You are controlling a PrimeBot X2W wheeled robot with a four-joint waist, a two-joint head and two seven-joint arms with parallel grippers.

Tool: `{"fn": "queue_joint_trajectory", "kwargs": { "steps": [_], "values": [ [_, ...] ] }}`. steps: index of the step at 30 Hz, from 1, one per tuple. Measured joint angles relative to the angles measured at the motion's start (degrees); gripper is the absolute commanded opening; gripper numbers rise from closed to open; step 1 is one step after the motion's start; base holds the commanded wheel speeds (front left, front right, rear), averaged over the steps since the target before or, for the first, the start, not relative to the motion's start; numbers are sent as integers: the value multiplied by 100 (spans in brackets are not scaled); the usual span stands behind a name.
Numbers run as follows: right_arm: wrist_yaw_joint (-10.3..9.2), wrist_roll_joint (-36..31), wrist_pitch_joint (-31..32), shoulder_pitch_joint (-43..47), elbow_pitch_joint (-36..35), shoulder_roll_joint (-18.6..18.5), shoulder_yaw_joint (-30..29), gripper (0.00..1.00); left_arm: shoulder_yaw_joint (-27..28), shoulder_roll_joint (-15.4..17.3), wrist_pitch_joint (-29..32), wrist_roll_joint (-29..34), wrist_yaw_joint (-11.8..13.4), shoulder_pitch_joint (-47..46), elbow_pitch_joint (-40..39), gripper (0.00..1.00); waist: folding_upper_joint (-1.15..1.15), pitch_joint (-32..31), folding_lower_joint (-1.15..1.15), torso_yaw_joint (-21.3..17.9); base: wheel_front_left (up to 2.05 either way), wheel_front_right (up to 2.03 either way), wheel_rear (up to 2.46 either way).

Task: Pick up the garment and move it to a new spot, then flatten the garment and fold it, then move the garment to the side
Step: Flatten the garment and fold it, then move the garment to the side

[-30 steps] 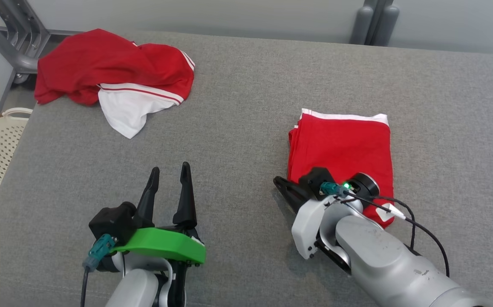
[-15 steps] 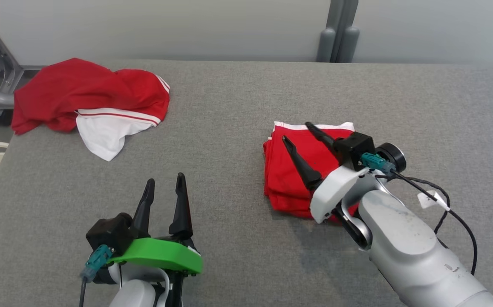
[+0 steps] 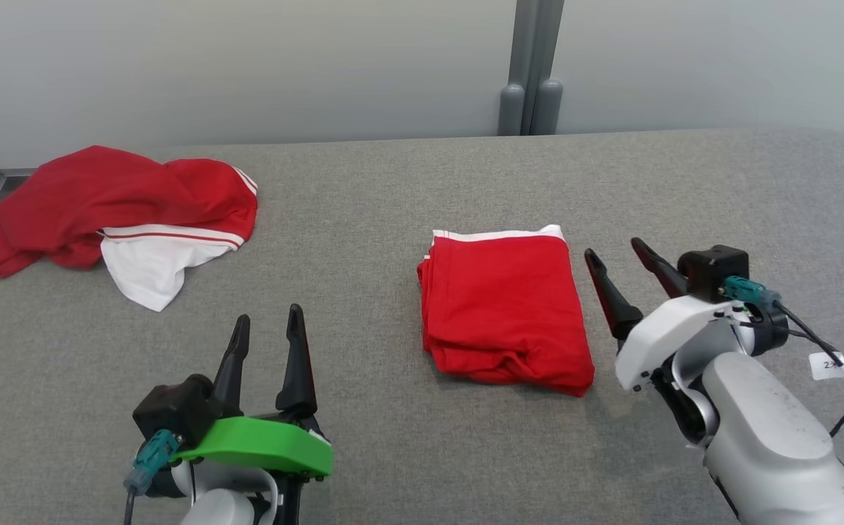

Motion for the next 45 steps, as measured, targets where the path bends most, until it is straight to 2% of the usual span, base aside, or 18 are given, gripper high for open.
{"fn": "queue_joint_trajectory", "kwargs": {
  "steps": [11,17,28,33,34,36,38,39,40,45],
  "values": [
    [0,928,1358,57,-59,-710,-144,100,32,168,-1,221,155,9,-154,100,0,142,0,214,0,0,0],
    [0,1523,2118,-230,197,-859,-122,100,-42,220,-2,430,203,-88,-145,100,0,351,0,443,0,0,0],
    [0,2197,2997,-636,715,-893,116,100,-89,88,-19,541,148,-236,-30,100,0,726,0,877,0,0,0],
    [0,2442,3195,-749,945,-873,164,100,-38,11,-20,559,96,-282,43,100,0,873,0,1022,0,0,0],
    [0,2583,3250,-819,1015,-832,155,96,-9,-13,-20,598,90,-303,42,100,0,920,0,1054,0,0,0],
    [0,2616,3263,-898,1056,-802,196,56,29,-24,-20,616,73,-303,38,100,0,961,0,1067,0,0,0],
    [0,2640,3262,-950,1085,-781,245,37,64,-43,-20,661,51,-303,35,100,0,993,0,1061,0,0,0],
    [0,2653,3262,-971,1089,-770,289,24,79,-51,-21,670,44,-303,37,100,0,1007,0,1051,0,0,0],
    [0,2658,3237,-997,1083,-767,337,0,92,-55,-21,676,25,-304,40,100,0,1018,0,1037,0,0,0],
    [0,2626,3026,-1122,1035,-778,594,0,138,-85,-27,744,-10,-309,35,100,0,1057,0,914,0,0,0]
  ]
}}
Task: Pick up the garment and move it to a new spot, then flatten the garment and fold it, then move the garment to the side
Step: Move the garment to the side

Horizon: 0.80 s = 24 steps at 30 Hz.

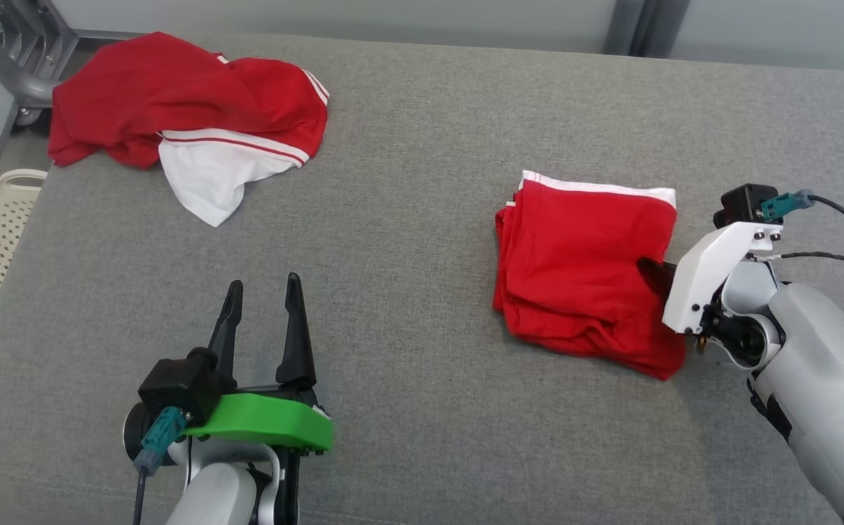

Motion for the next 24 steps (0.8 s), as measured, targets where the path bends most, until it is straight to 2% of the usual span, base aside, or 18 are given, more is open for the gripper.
{"fn": "queue_joint_trajectory", "kwargs": {
  "steps": [4,9,15,24],
  "values": [
    [0,-29,-57,-157,-97,-133,210,0,22,-8,0,37,-42,-1,-13,100,0,14,0,-176,0,0,0],
    [0,-110,-19,-378,-282,-355,563,0,-9,-31,-1,122,-97,-23,-75,100,0,46,0,-612,0,0,0],
    [0,-110,-157,-578,-333,-549,716,0,-122,-52,1,191,-146,-142,-64,100,0,96,0,-1346,0,0,0],
    [0,-109,-386,-913,-187,-586,766,0,-258,19,144,298,-169,-358,-91,100,0,200,0,-2426,0,0,0]
  ]
}}
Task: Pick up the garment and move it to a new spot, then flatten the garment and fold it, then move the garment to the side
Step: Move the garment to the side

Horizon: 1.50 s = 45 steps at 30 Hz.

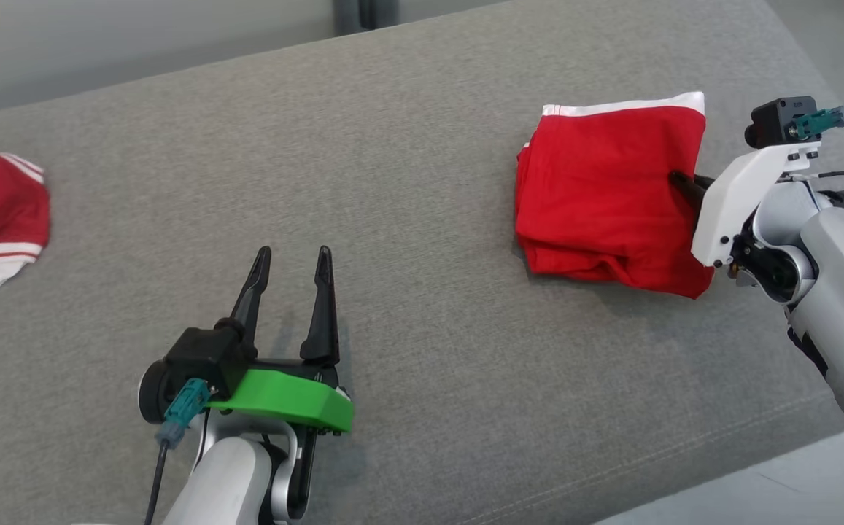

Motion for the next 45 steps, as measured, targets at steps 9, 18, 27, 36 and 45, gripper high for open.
{"fn": "queue_joint_trajectory", "kwargs": {
  "steps": [9,18,27,36,45],
  "values": [
    [0,8,-341,-361,354,129,57,0,-142,64,189,93,-23,-217,-85,100,0,308,0,-669,0,0,0],
    [0,-452,-845,-927,803,-40,320,0,-131,208,246,146,37,-255,-326,100,0,641,0,-527,0,0,0],
    [1,-1115,-1359,-1716,1589,-463,471,0,-232,326,439,322,88,-441,-813,100,0,1059,0,-227,0,0,0],
    [1,-1432,-1693,-2113,2119,-873,592,0,-322,412,597,426,153,-481,-1234,100,0,1436,0,71,0,0,0],
    [3,-2117,-2339,-2473,2642,-1081,778,21,-444,425,704,487,201,-524,-1425,100,0,1707,1,273,0,0,0]
  ]
}}
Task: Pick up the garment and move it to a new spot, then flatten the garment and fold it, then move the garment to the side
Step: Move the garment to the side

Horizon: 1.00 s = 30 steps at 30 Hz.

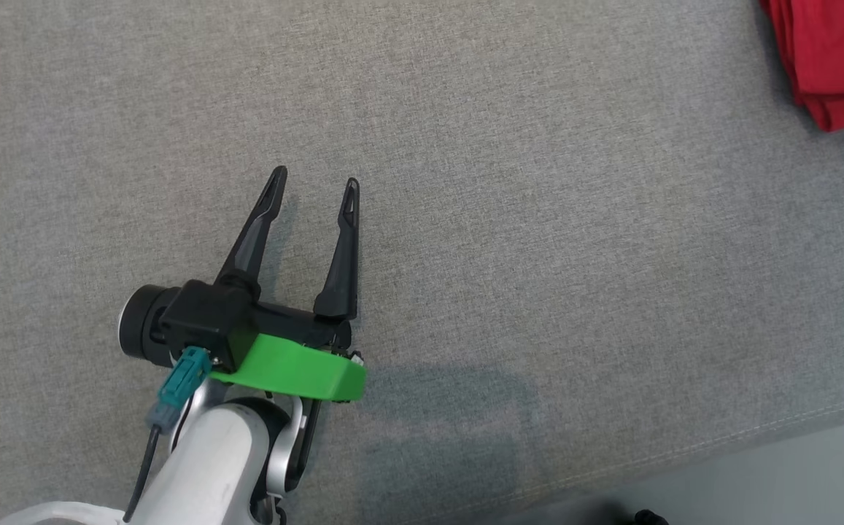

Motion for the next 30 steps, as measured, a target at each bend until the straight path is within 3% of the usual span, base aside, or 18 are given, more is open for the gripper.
{"fn": "queue_joint_trajectory", "kwargs": {
  "steps": [1,2,21,30],
  "values": [
    [-1,-69,-98,-31,53,-37,-24,51,-1,8,2,7,1,0,-11,100,0,21,0,14,0,0,0],
    [-1,-141,-161,-53,96,-62,-54,100,-4,15,22,8,2,-2,-22,100,0,41,0,28,0,0,0],
    [-1,-708,-591,197,194,436,-802,100,44,78,-37,-94,55,-8,97,100,0,-181,0,-23,0,0,0],
    [-1,-555,-681,503,-526,799,-657,100,225,-11,-298,-354,55,13,506,100,0,-740,0,-31,0,0,0]
  ]
}}
